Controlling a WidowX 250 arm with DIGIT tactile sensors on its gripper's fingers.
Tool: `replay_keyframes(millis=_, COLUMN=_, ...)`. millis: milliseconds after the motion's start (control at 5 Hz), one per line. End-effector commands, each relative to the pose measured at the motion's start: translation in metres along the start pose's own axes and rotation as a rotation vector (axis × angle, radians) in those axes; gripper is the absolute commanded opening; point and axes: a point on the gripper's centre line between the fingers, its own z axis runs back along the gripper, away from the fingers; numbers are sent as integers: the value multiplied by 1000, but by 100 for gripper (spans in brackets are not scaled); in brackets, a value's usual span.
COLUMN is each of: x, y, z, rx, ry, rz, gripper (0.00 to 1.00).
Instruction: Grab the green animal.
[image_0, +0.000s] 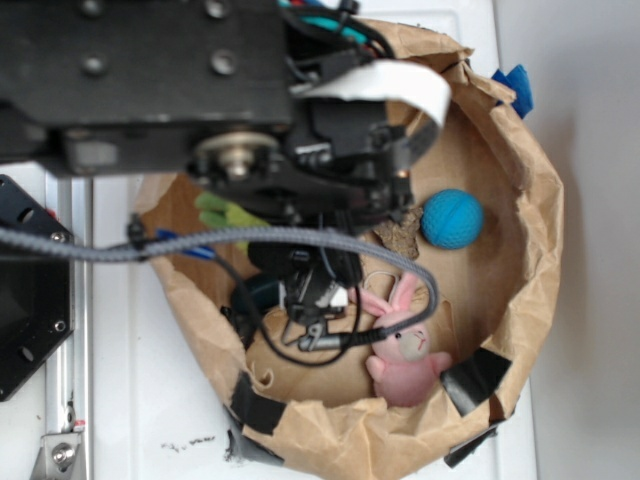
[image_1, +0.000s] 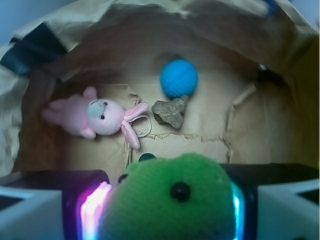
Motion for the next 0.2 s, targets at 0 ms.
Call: replay_keyframes(millis=0, x=5, y=6, z=12, rx=37, ry=-64, rz=53, gripper=0)
